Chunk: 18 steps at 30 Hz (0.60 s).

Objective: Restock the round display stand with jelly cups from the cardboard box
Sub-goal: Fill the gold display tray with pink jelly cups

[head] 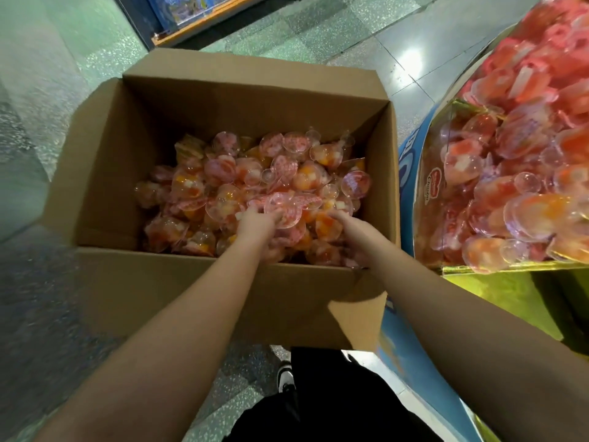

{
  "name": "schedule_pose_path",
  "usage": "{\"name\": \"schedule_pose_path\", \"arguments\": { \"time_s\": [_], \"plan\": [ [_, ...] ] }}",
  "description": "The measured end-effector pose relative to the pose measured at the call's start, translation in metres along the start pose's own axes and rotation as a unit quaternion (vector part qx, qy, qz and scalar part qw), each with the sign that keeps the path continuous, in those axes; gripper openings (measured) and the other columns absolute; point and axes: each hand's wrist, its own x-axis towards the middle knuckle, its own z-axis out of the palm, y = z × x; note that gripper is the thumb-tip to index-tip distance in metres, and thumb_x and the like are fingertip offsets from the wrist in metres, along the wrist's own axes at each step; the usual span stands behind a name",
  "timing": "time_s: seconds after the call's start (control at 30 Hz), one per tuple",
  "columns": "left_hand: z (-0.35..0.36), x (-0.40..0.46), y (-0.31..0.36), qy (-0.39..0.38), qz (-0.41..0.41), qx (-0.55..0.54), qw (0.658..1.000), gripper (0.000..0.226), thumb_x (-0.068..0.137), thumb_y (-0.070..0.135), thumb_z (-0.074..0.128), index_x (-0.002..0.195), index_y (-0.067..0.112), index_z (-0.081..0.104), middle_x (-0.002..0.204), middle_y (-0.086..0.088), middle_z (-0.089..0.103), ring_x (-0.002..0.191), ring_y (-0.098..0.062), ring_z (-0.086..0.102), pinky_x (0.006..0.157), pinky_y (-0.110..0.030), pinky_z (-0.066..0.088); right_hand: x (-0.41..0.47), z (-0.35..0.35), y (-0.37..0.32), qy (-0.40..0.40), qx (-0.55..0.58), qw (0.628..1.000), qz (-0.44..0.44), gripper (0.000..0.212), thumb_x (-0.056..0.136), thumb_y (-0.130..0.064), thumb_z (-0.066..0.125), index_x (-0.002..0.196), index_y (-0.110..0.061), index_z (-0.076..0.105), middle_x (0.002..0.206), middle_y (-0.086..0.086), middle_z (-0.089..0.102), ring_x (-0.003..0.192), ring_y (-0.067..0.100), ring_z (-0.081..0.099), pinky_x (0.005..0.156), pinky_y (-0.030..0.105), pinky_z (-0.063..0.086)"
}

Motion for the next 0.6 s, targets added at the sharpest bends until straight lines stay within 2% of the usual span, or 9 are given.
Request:
{"name": "schedule_pose_path", "arguments": {
  "time_s": [0.1, 0.2, 0.27, 0.33, 0.4, 0.5, 0.57, 0.6],
  "plan": [
    [-0.016, -0.055, -0.005, -0.025, 0.038, -0.030, 0.998, 0.051, 0.094, 0.027, 0.064, 0.142, 0.026, 0.046, 0.122, -0.008, 0.064, 0.089, -0.025, 0.074, 0.068, -0.042, 0.063, -0.038, -0.013, 0.013, -0.043, -0.009, 0.993, -0.112, 0.079, 0.082, -0.059, 0.070, 0.148, -0.030, 0.037, 0.132, -0.003, 0.056, 0.116, 0.021, 0.058, 0.106, 0.048, 0.045],
    [-0.029, -0.112, -0.021, -0.059, 0.067, -0.059, 0.994, 0.041, 0.096, 0.025, 0.061, 0.136, 0.021, 0.052, 0.116, -0.005, 0.069, 0.093, -0.023, 0.074, 0.074, -0.043, 0.062, -0.085, -0.021, 0.039, -0.055, -0.033, 0.975, -0.214, 0.084, 0.074, -0.057, 0.078, 0.145, -0.037, 0.037, 0.129, -0.008, 0.059, 0.114, 0.017, 0.062, 0.101, 0.042, 0.050],
    [-0.035, -0.148, -0.035, -0.088, 0.066, -0.072, 0.991, 0.038, 0.096, 0.023, 0.060, 0.134, 0.019, 0.052, 0.111, -0.006, 0.073, 0.091, -0.024, 0.074, 0.079, -0.045, 0.061, -0.120, -0.026, 0.061, -0.041, -0.049, 0.960, -0.273, 0.080, 0.078, -0.049, 0.079, 0.144, -0.035, 0.036, 0.126, -0.012, 0.059, 0.112, 0.010, 0.062, 0.088, 0.029, 0.053],
    [-0.036, -0.179, -0.051, -0.110, 0.058, -0.082, 0.989, 0.036, 0.096, 0.022, 0.060, 0.131, 0.019, 0.052, 0.109, -0.007, 0.074, 0.091, -0.025, 0.074, 0.079, -0.046, 0.061, -0.155, -0.033, 0.085, -0.005, -0.080, 0.943, -0.324, 0.080, 0.078, -0.050, 0.078, 0.144, -0.037, 0.036, 0.123, -0.017, 0.059, 0.107, 0.004, 0.062, 0.081, 0.024, 0.053],
    [-0.032, -0.209, -0.066, -0.124, 0.062, -0.081, 0.987, 0.039, 0.094, 0.022, 0.063, 0.132, 0.020, 0.053, 0.109, -0.006, 0.074, 0.090, -0.024, 0.075, 0.074, -0.045, 0.060, -0.184, -0.043, 0.113, 0.021, -0.088, 0.933, -0.349, 0.076, 0.077, -0.049, 0.080, 0.139, -0.037, 0.039, 0.121, -0.016, 0.061, 0.104, 0.003, 0.063, 0.080, 0.024, 0.054],
    [-0.017, -0.244, -0.089, -0.152, 0.087, -0.059, 0.983, 0.053, 0.091, 0.022, 0.068, 0.139, 0.017, 0.048, 0.109, -0.007, 0.073, 0.090, -0.026, 0.074, 0.069, -0.040, 0.059, -0.220, -0.060, 0.158, 0.049, -0.034, 0.927, -0.371, 0.061, 0.081, -0.024, 0.080, 0.131, -0.031, 0.046, 0.115, -0.010, 0.065, 0.091, -0.006, 0.064, 0.070, 0.012, 0.049],
    [-0.005, -0.263, -0.101, -0.173, 0.102, -0.035, 0.979, 0.054, 0.091, 0.022, 0.068, 0.140, 0.017, 0.046, 0.111, -0.008, 0.072, 0.091, -0.026, 0.074, 0.066, -0.036, 0.059, -0.243, -0.073, 0.185, 0.071, -0.016, 0.926, -0.371, 0.060, 0.080, -0.019, 0.080, 0.131, -0.026, 0.048, 0.113, -0.007, 0.066, 0.086, -0.011, 0.063, 0.074, 0.011, 0.049],
    [0.003, -0.272, -0.107, -0.185, 0.104, -0.024, 0.977, 0.054, 0.092, 0.022, 0.067, 0.141, 0.016, 0.045, 0.111, -0.009, 0.071, 0.091, -0.026, 0.074, 0.065, -0.034, 0.059, -0.253, -0.081, 0.198, 0.078, -0.004, 0.928, -0.364, 0.061, 0.079, -0.023, 0.081, 0.130, -0.029, 0.048, 0.113, -0.008, 0.066, 0.088, -0.010, 0.063, 0.079, 0.014, 0.051]
  ]
}}
